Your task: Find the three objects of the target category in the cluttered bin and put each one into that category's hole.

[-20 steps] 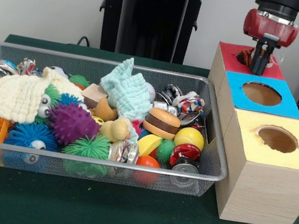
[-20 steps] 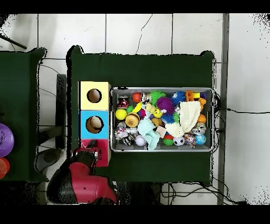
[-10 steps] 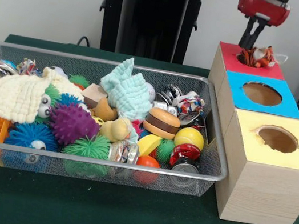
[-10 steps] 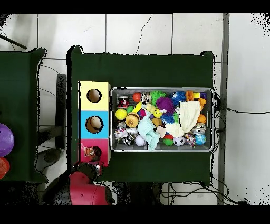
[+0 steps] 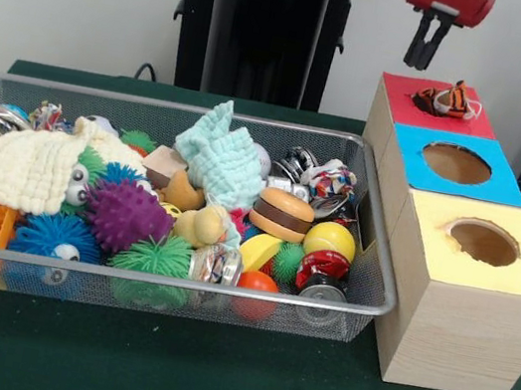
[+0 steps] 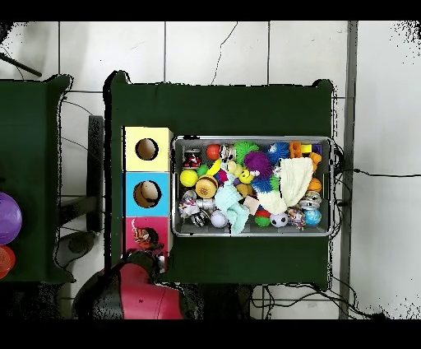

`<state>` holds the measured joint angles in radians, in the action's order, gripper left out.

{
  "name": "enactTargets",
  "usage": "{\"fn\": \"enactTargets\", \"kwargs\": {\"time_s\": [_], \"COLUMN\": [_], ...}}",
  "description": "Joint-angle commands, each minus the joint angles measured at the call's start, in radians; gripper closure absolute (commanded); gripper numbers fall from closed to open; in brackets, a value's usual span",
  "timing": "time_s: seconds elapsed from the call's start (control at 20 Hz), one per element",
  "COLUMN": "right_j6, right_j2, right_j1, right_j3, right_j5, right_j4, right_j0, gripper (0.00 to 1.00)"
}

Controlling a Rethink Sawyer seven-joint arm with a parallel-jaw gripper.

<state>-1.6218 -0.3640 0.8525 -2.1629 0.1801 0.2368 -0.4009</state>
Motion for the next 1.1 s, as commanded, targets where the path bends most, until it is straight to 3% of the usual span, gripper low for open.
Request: {"fn": "enactTargets", "kwargs": {"time_s": [0.05,0.25,0.4,0.55,1.1], "right_j6": [-0.132,-0.14,-0.191,-0.232,-0.296], "right_j2": [0.043,0.036,-0.094,-0.176,-0.207], "right_j1": [0.003,0.008,-0.006,-0.036,-0.076], "right_j3": [0.077,0.081,0.148,0.21,0.274], "right_j5": [0.074,0.085,0.215,0.322,0.377], "right_j4": [-0.029,-0.027,-0.031,-0.029,0.008], "right_j0": [0.037,0.025,-0.109,-0.19,-0.246], "gripper": [1.0,1.0,1.0,1.0,1.0]}}
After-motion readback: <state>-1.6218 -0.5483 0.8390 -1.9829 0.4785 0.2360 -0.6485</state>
